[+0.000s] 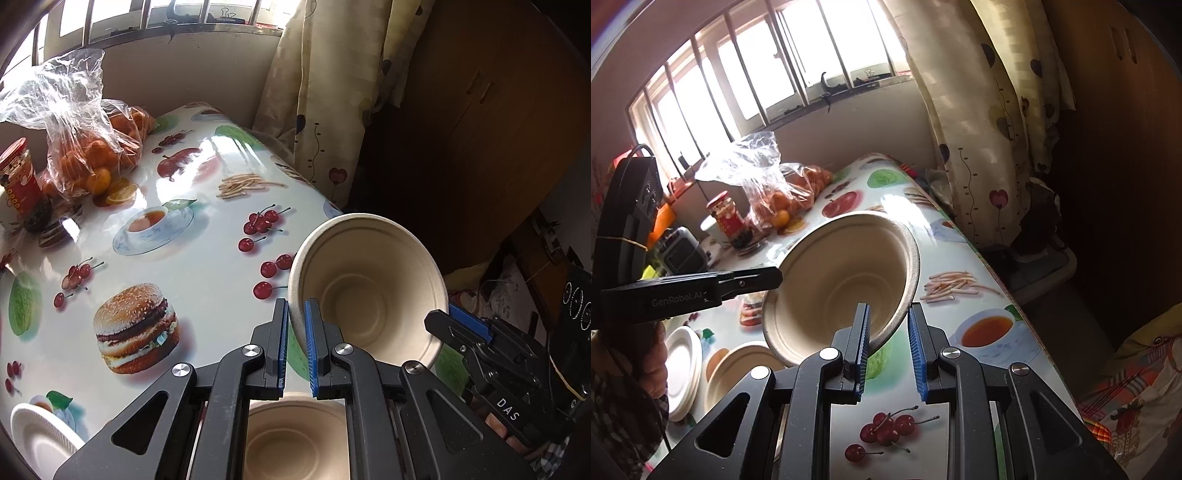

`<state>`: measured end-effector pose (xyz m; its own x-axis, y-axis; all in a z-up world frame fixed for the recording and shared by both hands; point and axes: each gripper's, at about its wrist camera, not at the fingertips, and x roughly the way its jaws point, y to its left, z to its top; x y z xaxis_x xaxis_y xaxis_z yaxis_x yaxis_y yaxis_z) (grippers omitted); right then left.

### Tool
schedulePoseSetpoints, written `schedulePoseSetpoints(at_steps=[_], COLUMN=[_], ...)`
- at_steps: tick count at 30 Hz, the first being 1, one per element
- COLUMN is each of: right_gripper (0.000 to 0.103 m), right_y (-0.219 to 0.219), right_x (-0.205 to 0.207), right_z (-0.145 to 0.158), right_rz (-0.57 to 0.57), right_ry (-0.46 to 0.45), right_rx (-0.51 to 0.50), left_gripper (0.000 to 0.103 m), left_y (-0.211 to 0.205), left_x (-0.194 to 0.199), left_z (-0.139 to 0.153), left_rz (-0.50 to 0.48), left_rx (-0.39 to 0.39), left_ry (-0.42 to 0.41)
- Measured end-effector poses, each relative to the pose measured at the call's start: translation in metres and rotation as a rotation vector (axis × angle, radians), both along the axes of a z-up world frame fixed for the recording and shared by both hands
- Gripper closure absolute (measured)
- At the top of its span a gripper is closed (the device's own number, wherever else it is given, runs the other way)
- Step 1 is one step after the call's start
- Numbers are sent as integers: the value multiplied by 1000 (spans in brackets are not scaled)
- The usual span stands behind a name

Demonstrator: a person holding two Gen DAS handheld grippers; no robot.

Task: Organize plates and bowls
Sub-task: 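Lift the beige bowl with the left tool and carry it over the nested bowls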

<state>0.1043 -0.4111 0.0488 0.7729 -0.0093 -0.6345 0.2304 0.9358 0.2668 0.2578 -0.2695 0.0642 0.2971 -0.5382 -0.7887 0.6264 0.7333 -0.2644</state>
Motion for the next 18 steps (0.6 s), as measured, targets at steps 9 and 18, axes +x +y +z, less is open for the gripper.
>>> schedulePoseSetpoints(at_steps=[9,18], right_gripper=[83,83], right_y=[17,32], right_x=[-13,-22], right_z=[8,15], right_rz=[15,40], right_ry=[-13,-28], right_rx=[-10,-23], left_gripper=[94,94], left_y=[19,38], left_x=[-13,-28], left_z=[9,16], left_rz=[13,31], left_rx=[-19,-36], left_ry=[-14,-26])
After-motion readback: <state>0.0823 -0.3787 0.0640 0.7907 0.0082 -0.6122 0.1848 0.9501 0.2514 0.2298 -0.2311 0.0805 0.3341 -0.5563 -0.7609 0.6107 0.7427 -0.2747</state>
